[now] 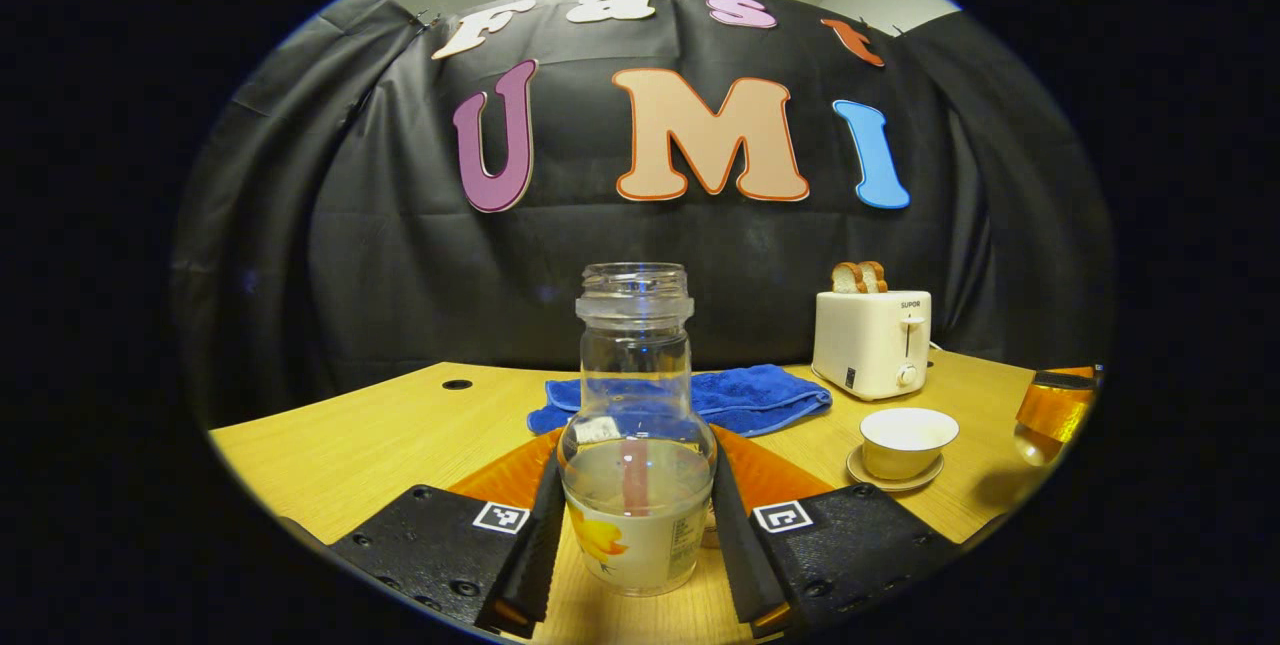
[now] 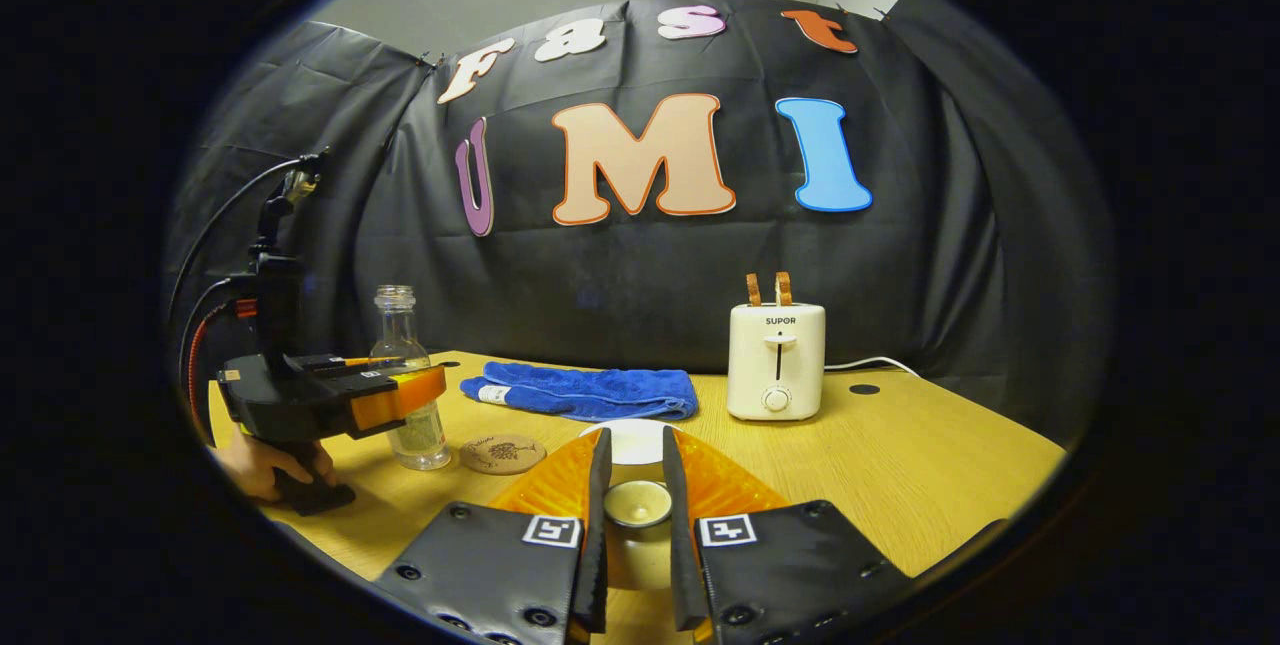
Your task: Open the teacup lid with one hand, grasp the water bottle and pour water into the teacup with the other hand; after pouring, place the water bottle on the coaster and then close the teacup lid.
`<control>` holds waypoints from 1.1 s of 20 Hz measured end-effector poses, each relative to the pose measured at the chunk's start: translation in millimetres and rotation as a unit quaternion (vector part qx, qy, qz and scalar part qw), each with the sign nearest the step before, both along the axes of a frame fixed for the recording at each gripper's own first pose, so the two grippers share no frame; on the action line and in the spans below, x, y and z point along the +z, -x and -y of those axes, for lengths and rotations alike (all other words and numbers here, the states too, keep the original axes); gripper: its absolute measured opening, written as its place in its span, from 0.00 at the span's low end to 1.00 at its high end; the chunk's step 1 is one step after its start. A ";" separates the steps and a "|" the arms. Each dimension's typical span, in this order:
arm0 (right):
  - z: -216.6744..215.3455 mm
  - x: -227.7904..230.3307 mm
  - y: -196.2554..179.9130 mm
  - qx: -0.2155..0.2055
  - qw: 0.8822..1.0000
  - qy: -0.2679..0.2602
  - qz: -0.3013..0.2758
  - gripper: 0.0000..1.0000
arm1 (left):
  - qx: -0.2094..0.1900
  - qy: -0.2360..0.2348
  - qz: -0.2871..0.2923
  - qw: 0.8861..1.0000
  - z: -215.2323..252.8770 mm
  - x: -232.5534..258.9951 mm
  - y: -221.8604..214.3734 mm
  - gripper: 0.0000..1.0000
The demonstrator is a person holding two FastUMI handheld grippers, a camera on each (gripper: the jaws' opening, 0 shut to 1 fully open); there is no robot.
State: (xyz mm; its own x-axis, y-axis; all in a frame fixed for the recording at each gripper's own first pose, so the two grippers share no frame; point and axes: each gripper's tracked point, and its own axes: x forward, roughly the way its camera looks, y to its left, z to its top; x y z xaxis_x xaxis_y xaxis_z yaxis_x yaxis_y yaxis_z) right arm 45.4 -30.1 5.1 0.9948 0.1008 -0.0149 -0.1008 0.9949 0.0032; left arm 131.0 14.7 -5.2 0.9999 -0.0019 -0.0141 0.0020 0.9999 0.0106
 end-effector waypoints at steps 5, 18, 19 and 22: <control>41.6 2.3 14.4 -0.054 0.999 0.002 0.004 0.29 | -0.019 -0.154 -0.007 0.988 16.3 -1.3 -12.5 0.66; 130.2 6.4 38.7 -0.141 0.990 0.005 0.006 0.28 | -0.107 -0.586 -0.061 0.801 83.8 -26.5 -41.7 0.66; 133.0 6.9 38.9 -0.143 0.990 0.005 0.008 0.28 | -0.109 -0.602 -0.060 0.788 88.1 -24.7 -43.8 0.66; 131.9 7.1 39.4 -0.142 0.990 0.005 0.007 0.28 | -0.115 -0.649 -0.069 0.749 88.9 -24.7 -49.2 0.66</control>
